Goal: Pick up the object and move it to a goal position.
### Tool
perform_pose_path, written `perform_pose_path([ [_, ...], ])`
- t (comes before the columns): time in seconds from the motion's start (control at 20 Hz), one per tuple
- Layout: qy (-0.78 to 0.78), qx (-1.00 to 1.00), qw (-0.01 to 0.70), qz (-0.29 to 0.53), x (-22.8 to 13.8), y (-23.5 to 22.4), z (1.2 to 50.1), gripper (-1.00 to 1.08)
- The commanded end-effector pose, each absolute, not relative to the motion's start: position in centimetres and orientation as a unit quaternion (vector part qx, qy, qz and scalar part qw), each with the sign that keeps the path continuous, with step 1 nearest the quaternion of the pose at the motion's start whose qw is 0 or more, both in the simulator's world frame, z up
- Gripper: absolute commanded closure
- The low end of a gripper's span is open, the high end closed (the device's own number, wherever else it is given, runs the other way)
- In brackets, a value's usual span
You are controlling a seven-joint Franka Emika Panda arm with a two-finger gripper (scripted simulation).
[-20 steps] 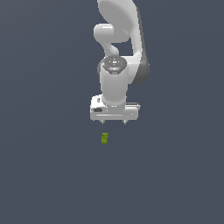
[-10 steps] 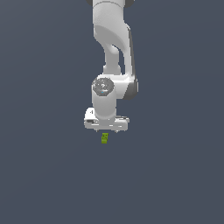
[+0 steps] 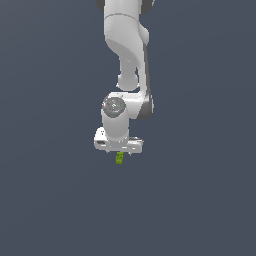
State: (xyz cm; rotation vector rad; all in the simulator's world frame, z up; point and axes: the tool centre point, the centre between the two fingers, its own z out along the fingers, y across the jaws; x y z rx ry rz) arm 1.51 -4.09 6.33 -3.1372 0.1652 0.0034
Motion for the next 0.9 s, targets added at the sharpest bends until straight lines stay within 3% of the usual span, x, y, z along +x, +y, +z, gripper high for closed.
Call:
perform_pose_path([
  [0.0,0.052,-0.999,0.0,0.001,1.5,-4.1,6.2,-0.92],
  [0.8,0.053,-0.999,0.0,0.0,1.6,-4.1,1.2,-0.92],
  [0.85,0.053,-0.999,0.0,0.0,1.6,-4.1,1.2,1.08],
])
